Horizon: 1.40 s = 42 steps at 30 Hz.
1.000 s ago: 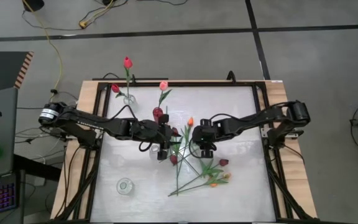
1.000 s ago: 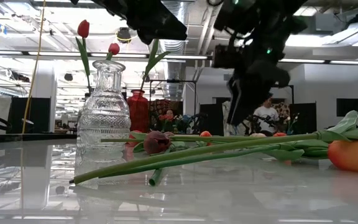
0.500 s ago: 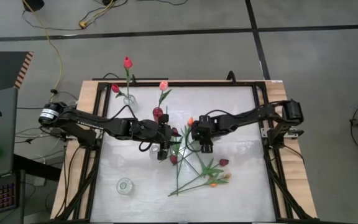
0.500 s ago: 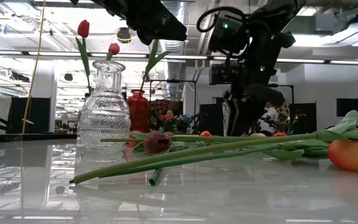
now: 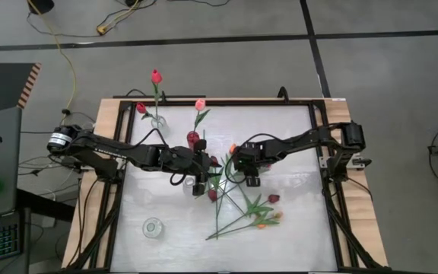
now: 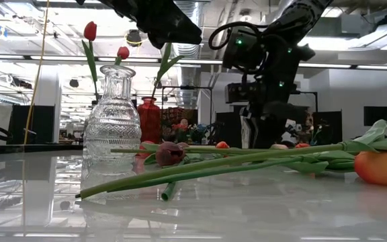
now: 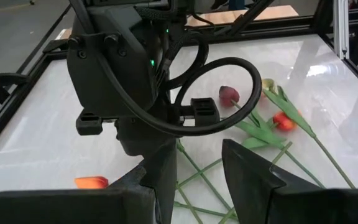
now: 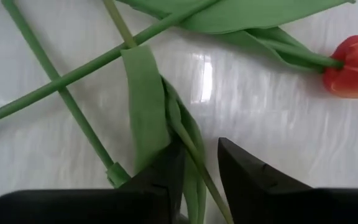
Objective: Sort flowers into vase by color
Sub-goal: Put the pink tulip into the red vase
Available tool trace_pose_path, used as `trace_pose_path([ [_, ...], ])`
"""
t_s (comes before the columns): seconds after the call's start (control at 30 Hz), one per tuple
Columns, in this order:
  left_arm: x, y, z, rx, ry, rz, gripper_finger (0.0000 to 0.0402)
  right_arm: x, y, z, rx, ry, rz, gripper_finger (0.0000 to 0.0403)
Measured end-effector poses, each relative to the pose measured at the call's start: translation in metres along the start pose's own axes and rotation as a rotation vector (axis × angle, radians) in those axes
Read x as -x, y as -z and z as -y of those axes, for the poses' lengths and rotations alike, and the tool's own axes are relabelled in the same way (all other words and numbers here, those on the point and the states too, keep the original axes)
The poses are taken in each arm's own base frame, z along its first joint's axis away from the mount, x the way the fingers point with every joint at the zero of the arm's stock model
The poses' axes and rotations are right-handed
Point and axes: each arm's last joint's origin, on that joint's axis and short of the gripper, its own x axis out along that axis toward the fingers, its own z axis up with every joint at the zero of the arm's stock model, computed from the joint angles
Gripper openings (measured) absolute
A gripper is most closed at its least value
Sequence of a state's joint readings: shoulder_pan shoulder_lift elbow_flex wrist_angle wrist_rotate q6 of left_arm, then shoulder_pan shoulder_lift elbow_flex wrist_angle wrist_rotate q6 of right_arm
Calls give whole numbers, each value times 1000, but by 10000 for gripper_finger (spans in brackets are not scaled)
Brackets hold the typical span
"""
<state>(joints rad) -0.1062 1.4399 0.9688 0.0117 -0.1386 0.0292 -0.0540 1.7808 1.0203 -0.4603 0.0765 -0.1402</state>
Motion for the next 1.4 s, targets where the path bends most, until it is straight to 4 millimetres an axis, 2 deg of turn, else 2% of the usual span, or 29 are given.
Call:
trace_pose_path([
  [0.33,0,0,0,0,0,1,117,1,2,-1,60,-4,-18,28],
  [0.47,0,0,0,0,0,1,117,1,3,-2,100,-7,-36,27],
  [0.6,0,0,0,0,0,2,117,6,4,-6,169,-23,-89,46],
  [1.13,0,0,0,1,-1,5,117,53,-14,-14,311,-26,-304,40],
  [1.4,0,-1,0,98,0,7,117,79,-27,-33,566,93,-351,38],
])
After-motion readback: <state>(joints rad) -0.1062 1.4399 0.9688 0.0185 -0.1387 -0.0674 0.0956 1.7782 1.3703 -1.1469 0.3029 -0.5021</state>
